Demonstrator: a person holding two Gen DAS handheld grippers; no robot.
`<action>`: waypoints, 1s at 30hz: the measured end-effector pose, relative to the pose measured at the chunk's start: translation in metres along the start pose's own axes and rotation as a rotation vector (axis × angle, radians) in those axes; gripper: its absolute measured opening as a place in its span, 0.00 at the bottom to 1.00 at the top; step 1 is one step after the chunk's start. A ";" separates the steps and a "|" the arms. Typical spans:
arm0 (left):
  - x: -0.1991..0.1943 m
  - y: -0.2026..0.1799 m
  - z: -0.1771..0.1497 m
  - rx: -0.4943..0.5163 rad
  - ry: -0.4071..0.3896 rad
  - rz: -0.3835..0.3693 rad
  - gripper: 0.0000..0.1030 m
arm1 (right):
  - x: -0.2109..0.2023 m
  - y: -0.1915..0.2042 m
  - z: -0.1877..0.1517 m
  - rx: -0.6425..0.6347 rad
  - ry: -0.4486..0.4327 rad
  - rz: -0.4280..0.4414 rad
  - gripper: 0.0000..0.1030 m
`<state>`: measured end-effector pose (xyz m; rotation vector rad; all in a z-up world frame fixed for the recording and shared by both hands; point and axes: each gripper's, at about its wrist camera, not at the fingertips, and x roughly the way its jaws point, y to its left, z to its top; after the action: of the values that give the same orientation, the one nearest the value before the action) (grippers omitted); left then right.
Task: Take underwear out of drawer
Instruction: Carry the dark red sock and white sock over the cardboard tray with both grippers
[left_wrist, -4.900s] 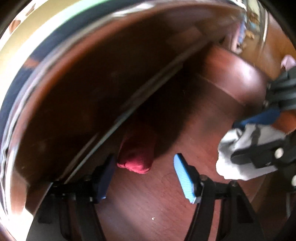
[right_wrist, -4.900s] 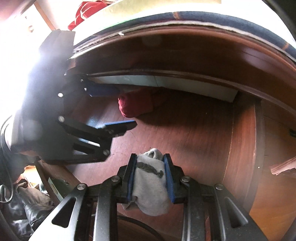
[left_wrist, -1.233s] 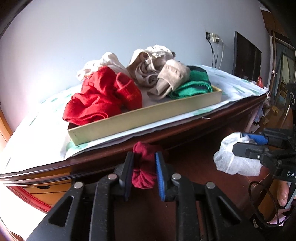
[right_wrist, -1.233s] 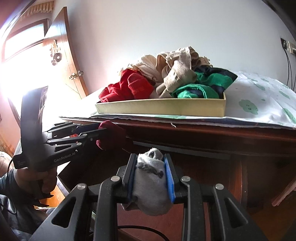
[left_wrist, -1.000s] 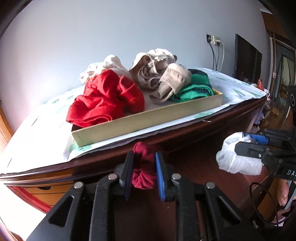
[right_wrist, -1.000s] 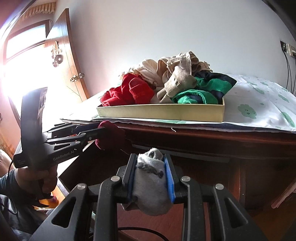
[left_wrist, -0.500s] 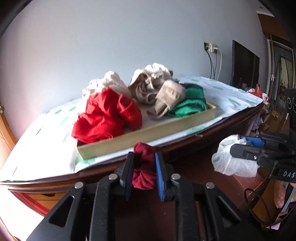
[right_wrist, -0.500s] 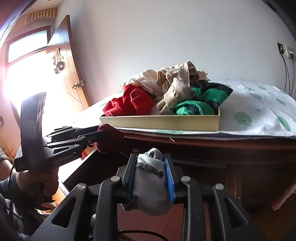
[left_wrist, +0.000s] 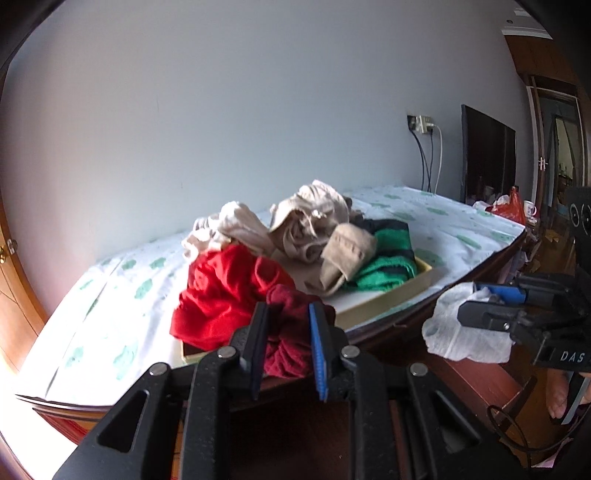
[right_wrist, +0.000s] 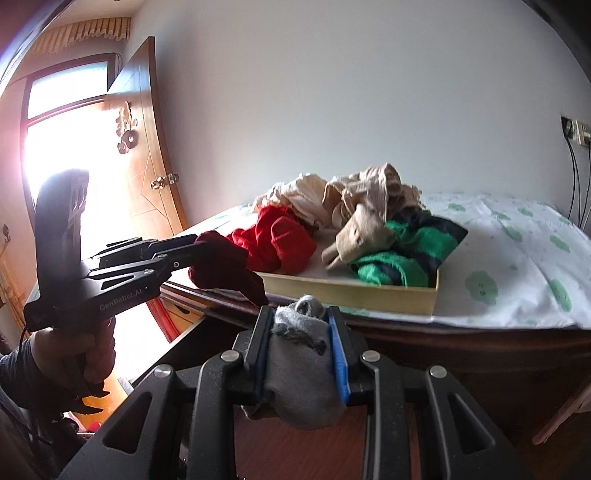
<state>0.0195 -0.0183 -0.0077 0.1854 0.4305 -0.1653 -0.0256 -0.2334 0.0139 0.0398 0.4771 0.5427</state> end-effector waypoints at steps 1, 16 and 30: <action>0.000 0.001 0.003 0.002 -0.005 0.001 0.19 | -0.001 0.000 0.002 -0.003 -0.004 -0.002 0.30; -0.001 0.006 0.034 0.021 -0.073 0.026 0.19 | -0.001 0.000 0.038 -0.044 -0.063 -0.023 0.30; 0.013 0.014 0.054 0.023 -0.104 0.048 0.19 | 0.009 -0.011 0.065 -0.055 -0.087 -0.037 0.30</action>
<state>0.0555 -0.0179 0.0369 0.2081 0.3203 -0.1324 0.0158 -0.2329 0.0663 0.0024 0.3769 0.5155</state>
